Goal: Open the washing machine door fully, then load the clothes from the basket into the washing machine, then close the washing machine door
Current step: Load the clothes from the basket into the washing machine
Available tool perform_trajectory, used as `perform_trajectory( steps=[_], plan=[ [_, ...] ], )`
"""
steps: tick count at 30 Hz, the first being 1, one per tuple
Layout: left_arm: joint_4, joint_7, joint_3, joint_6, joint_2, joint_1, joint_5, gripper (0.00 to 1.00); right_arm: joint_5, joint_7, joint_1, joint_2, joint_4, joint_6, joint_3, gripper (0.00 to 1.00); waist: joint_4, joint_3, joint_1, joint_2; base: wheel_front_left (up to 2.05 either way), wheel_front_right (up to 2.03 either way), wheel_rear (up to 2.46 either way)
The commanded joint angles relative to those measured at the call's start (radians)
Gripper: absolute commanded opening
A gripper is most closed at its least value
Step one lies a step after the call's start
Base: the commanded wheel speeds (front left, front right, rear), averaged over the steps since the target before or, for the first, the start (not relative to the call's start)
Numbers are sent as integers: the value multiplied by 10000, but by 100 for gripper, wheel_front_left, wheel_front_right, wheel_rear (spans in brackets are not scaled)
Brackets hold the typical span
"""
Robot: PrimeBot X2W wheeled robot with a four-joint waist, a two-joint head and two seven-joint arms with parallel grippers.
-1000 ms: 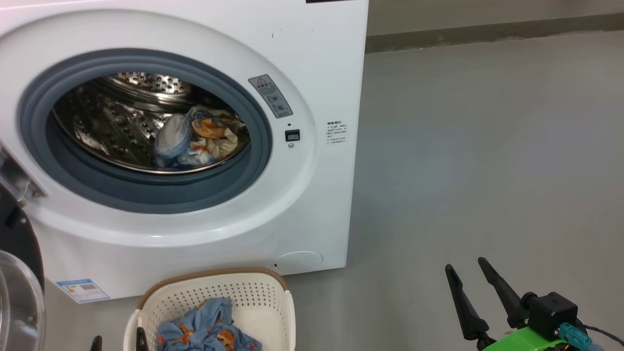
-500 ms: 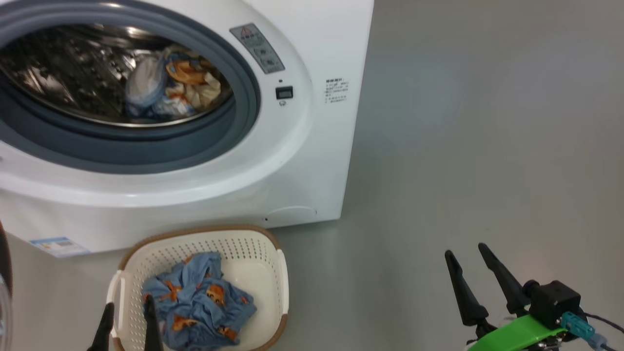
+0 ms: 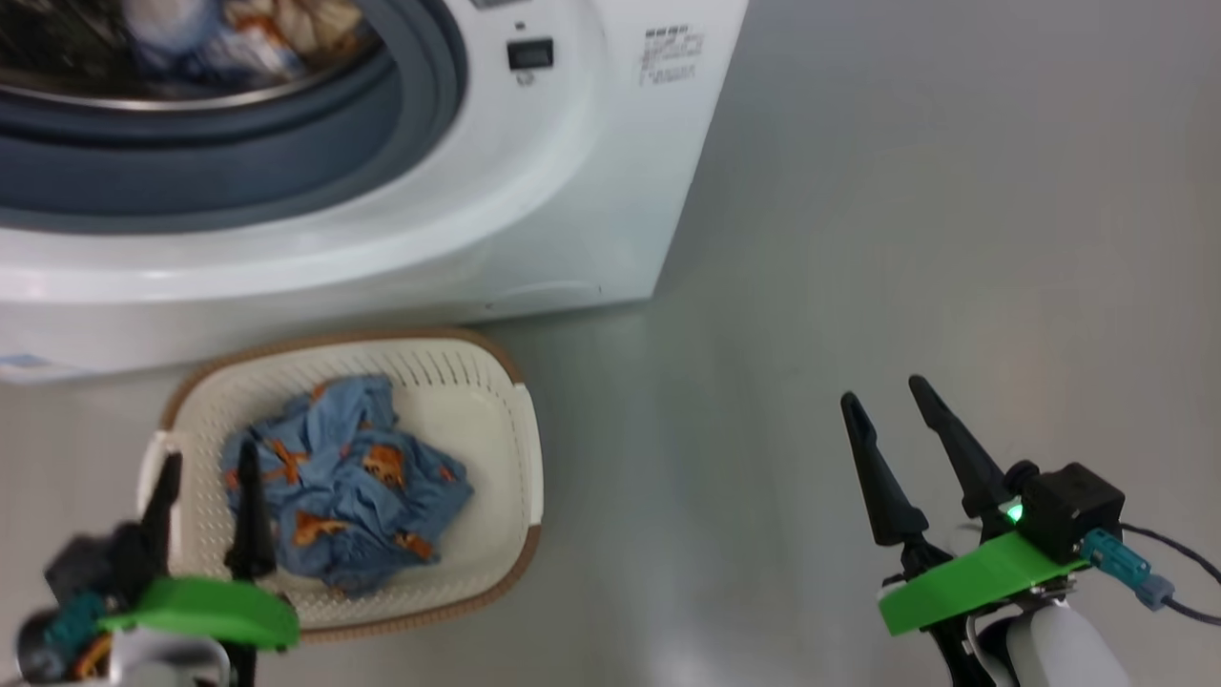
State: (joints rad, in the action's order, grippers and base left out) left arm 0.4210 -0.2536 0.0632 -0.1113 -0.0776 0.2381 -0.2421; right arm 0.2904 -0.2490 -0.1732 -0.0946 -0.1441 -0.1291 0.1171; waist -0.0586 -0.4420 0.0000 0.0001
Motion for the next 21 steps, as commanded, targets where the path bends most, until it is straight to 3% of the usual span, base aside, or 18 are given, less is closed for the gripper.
perform_trajectory(
  steps=[1,10,21],
  plan=[
    [100,-82,366,-75,-341,369,-14,100,-137,-113,-123,58,233,-16,271,100,-235,-1128,0,-1,0,0,0],
    [1829,-82,64,-181,-796,2016,-271,100,-164,-125,-573,207,413,-16,318,100,-493,-2302,0,-1,0,0,0],
    [4683,-4,-1653,-192,-1817,3845,-1484,100,-172,-127,-930,348,667,-16,450,100,-829,-3426,0,-1,0,0,0]
  ],
)
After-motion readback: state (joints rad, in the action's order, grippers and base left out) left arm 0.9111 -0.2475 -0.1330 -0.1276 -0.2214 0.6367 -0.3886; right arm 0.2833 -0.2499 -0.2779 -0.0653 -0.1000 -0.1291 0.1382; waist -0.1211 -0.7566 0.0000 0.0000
